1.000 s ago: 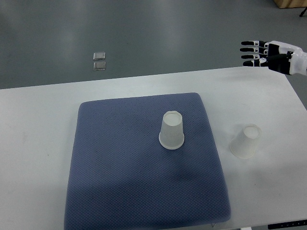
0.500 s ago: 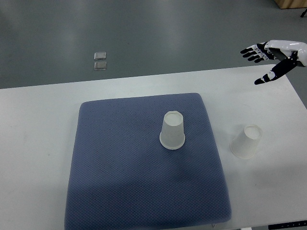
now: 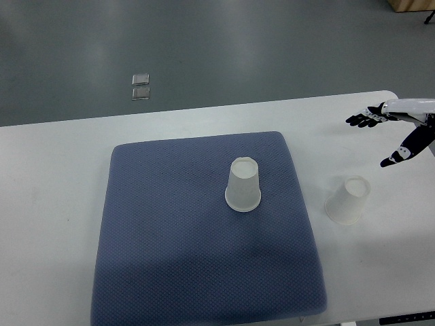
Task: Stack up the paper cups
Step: 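Rotate the right hand and lower it beside the loose white cup, then close the right hand fingers around the loose white paper cup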
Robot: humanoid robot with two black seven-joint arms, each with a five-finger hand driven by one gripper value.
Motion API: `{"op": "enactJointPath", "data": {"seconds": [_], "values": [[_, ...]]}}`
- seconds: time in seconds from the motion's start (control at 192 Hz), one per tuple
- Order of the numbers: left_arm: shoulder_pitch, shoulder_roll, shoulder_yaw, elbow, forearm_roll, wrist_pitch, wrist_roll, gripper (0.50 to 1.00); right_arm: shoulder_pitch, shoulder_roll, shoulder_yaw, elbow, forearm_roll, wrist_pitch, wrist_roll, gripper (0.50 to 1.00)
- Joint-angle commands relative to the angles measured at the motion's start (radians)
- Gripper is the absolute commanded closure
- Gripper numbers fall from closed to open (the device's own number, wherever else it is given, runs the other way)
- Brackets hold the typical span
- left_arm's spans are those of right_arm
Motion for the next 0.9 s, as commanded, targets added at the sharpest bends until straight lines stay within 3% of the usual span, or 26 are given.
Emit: {"op": "enactJointPath", "data": {"seconds": [0.0,0.135,0.552,0.896], "values": [[0.000,0.000,0.000,0.001,0.000,0.001,0.000,0.500,-0.027,0.008,-0.029,0.004,-0.014,-0.056,0.003,0.581],[0.000,0.000,0.000,0.000,0.000,-0.001,0.000,0.500,-0.059,0.037,-0.072,0.005,-0.043,-0.132,0.006,0.581],[0.000,0.000,0.000,0.001,0.000,-0.001,0.000,0.500,-0.099,0.064,-0.077,0.018,-0.103,-0.142,0.006,0.581],[0.000,0.000,0.001,0.000,0.000,0.001,0.000,0.500,-0.134,0.114,-0.084,0.010,-0.115,-0.234,-0.005,0.581]]}}
